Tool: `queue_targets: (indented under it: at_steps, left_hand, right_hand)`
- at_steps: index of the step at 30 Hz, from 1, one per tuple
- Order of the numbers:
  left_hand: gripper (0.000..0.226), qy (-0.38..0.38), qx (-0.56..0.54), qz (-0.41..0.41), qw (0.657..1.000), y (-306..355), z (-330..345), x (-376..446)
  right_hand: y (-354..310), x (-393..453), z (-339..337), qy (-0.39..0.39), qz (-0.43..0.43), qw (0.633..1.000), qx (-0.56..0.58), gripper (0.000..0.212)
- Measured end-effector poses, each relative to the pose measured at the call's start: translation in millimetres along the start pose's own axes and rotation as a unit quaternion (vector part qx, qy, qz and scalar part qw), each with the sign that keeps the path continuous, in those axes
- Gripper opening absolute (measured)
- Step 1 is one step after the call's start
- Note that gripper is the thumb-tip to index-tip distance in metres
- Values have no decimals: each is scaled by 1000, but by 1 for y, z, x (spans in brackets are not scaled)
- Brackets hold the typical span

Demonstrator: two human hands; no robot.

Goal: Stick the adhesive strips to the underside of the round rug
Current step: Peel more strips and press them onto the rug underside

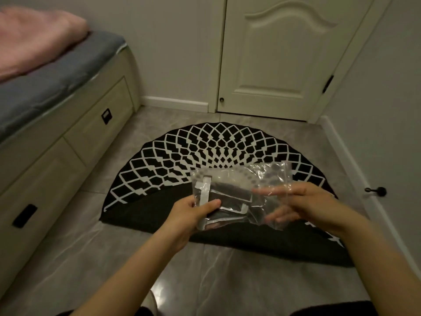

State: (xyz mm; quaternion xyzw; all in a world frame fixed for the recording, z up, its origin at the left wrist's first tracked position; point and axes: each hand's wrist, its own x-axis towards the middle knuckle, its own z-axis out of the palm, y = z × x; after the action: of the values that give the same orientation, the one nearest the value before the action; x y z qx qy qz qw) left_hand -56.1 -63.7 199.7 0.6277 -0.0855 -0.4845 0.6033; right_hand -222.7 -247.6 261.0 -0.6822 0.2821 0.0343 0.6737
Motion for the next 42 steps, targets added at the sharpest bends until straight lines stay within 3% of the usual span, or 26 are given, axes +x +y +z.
queue_targets:
  at_steps: [3, 5, 10, 15, 19, 23, 28, 34, 38, 42]
  left_hand:
    - [30, -31, -24, 11, 999, 0, -3, 1]
    - [30, -60, -45, 11, 997, 1, -4, 0]
    - [33, -108, -123, -10, 986, 0, -3, 2]
    - [44, -110, -83, -10, 990, 0, -2, 1]
    - [41, -100, -57, -1, 993, 0, -6, -1]
    - [31, -86, -62, 0, 994, 1, -9, -2]
    - [30, -69, -74, -3, 995, -1, -12, -3]
    - [33, -61, -66, -24, 996, -4, -13, -2]
    - [41, -17, -74, -42, 996, -6, -15, 1]
    - [28, 45, -90, -58, 993, -11, -23, 7]
  right_hand:
    - [-1, 6, 8, 19, -4, 994, -110, 36]
    - [-1, 9, 13, 3, -27, 984, -174, 48]
    - [-1, 18, 30, 11, -138, 942, -306, 48]
    - [6, 25, 43, 66, -173, 941, -285, 53]
    - [6, 26, 42, 97, -179, 943, -265, 40]
    - [5, 25, 31, 124, -132, 972, -148, 31]
    - [3, 22, 29, 130, -111, 984, -60, 29]
    - [2, 23, 29, 127, -96, 985, -64, 28]
    - [1, 20, 20, 154, -98, 978, -105, 28]
    - [-1, 14, 9, 160, -95, 978, -91, 28]
